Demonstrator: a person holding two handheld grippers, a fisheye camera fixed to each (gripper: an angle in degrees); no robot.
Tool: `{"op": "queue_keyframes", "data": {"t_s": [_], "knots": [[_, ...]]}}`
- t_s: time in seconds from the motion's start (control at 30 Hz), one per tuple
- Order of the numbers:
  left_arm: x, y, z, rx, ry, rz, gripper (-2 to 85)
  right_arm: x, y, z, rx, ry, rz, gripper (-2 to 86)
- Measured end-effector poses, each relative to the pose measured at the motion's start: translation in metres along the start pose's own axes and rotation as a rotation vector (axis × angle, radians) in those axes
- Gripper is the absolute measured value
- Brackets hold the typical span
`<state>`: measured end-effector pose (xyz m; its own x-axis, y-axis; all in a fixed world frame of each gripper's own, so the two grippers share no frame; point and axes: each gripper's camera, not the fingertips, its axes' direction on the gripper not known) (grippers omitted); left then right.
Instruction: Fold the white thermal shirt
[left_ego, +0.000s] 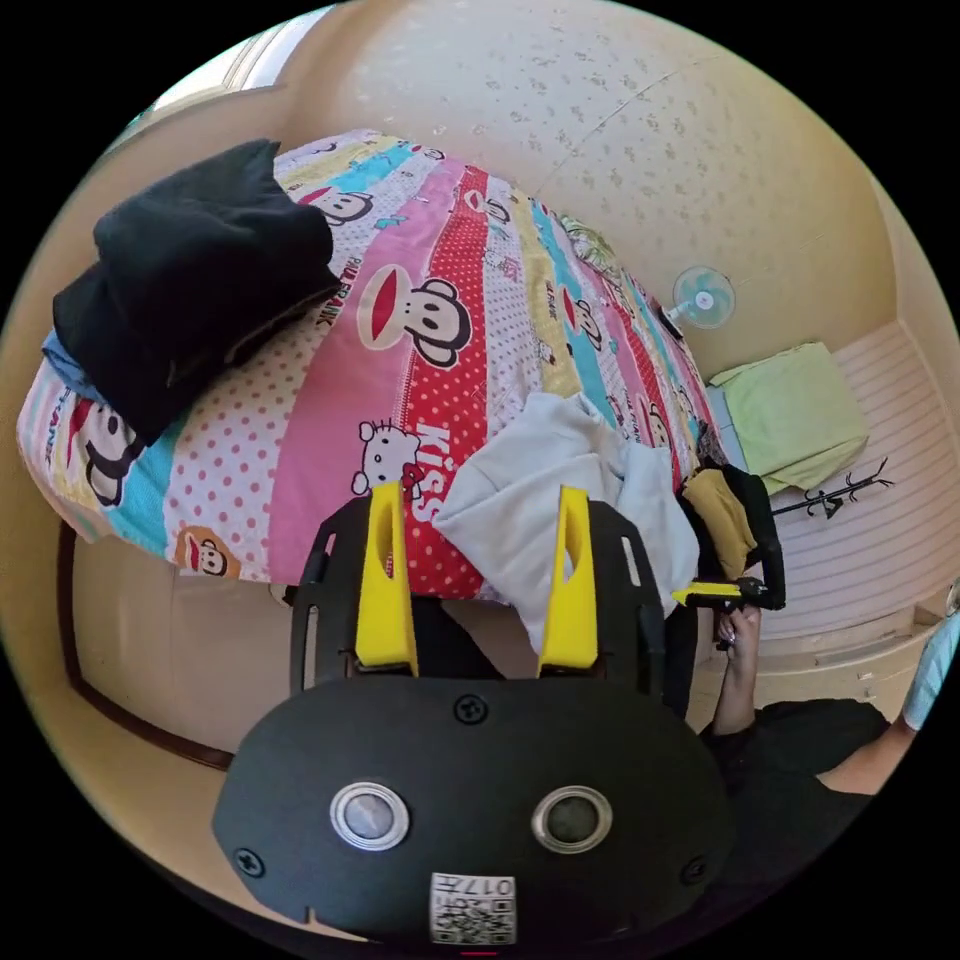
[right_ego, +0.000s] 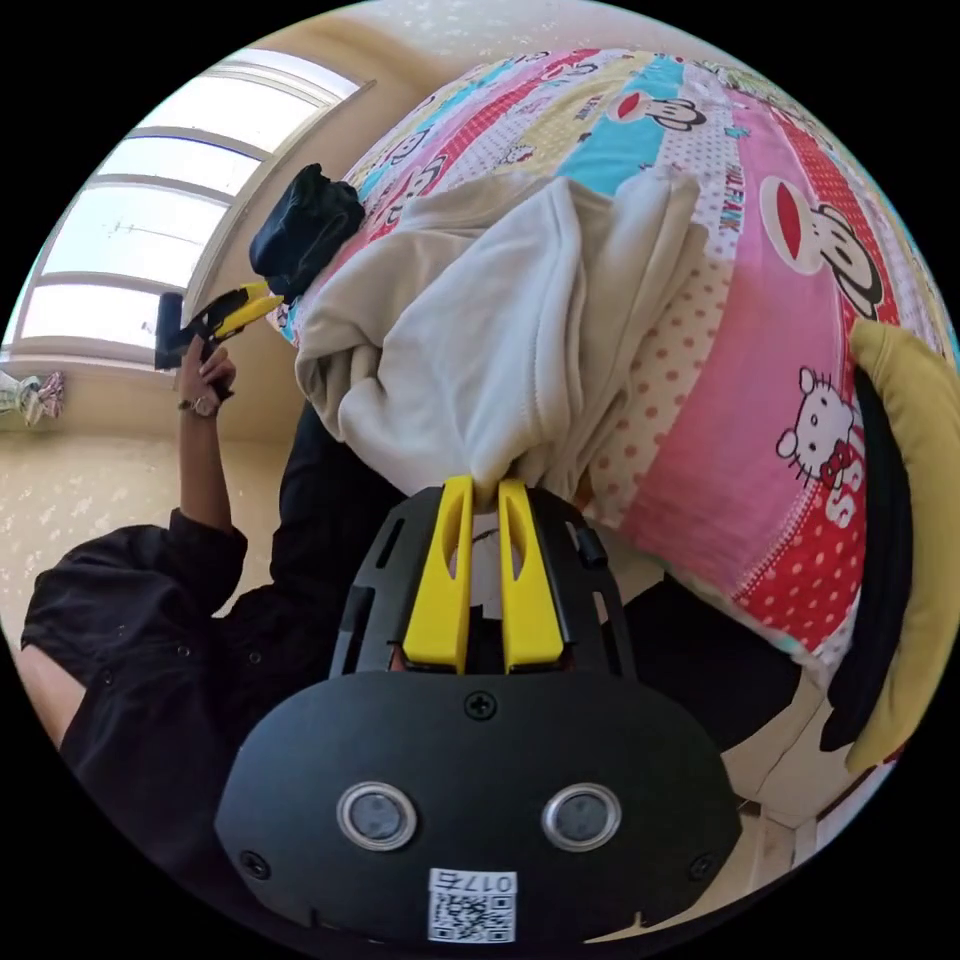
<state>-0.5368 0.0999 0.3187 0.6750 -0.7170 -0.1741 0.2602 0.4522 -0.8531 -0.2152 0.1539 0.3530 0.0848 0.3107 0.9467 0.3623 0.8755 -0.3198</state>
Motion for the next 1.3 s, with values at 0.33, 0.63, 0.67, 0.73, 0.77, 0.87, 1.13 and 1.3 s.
{"op": "queue_keyframes", "data": {"t_s": [0.33, 0.63, 0.67, 0.73, 0.77, 0.87, 1.13, 1.3], "knots": [[0.030, -0.021, 0.087, -0.220, -0.151, 0.001, 18.3, 0.027, 0.016, -0.062, 0.171, -0.157, 0.088, 6.3], [0.045, 0.012, 0.082, -0.297, 0.140, 0.003, 12.6, -0.023, -0.155, -0.109, 0.173, 0.033, -0.176, 10.4], [0.044, 0.013, 0.084, -0.309, 0.178, 0.000, 11.9, -0.024, -0.186, -0.098, 0.109, 0.061, -0.203, 11.0], [0.040, 0.022, 0.095, -0.323, 0.247, -0.018, 9.9, -0.018, -0.228, -0.072, 0.003, 0.084, -0.208, 12.4], [0.039, 0.025, 0.096, -0.323, 0.264, -0.023, 9.5, -0.011, -0.250, -0.051, -0.073, 0.089, -0.209, 13.5], [0.036, 0.039, 0.089, -0.269, 0.336, -0.031, 8.0, 0.007, -0.273, 0.011, -0.262, 0.192, -0.236, 15.6], [0.051, 0.091, 0.034, -0.058, 0.488, 0.004, 1.0, -0.035, -0.203, 0.017, -0.119, 0.273, -0.225, 6.9], [0.087, 0.124, -0.035, 0.074, 0.438, 0.078, -0.3, -0.099, -0.116, -0.041, 0.171, 0.359, -0.212, 4.3]]}}
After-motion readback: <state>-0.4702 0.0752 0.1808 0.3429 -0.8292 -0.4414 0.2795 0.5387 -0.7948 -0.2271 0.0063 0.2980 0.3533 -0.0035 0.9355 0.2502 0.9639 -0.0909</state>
